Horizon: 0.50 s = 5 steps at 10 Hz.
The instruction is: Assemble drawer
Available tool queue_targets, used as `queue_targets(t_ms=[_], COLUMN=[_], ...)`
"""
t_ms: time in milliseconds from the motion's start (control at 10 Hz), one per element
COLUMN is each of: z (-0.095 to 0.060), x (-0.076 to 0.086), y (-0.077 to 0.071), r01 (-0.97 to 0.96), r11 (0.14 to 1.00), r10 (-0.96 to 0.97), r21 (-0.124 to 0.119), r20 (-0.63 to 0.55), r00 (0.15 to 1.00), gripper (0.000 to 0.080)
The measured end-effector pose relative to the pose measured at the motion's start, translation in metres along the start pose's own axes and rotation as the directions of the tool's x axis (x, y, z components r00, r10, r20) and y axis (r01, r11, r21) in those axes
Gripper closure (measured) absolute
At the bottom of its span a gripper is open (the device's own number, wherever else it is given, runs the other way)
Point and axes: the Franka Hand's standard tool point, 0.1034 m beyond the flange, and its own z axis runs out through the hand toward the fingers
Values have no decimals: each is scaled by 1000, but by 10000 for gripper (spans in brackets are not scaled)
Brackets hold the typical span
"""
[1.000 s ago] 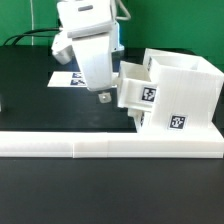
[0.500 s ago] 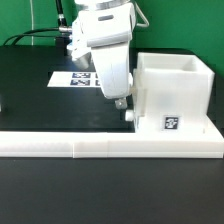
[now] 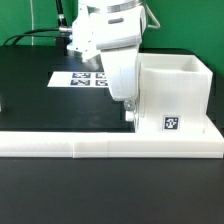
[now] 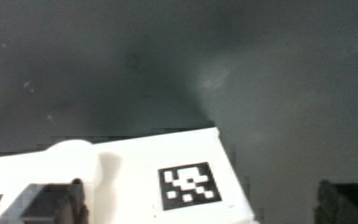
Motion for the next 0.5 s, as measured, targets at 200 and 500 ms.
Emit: queue_targets(t_ms=[200,500], z=[-12,-36], x=[-39,-67], y=[-1,-1], r01=[57,36], r11=[998,999], r10=[-57,-35], r21=[18,-38], r20=[1,20], r00=[998,999], gripper=[151,151])
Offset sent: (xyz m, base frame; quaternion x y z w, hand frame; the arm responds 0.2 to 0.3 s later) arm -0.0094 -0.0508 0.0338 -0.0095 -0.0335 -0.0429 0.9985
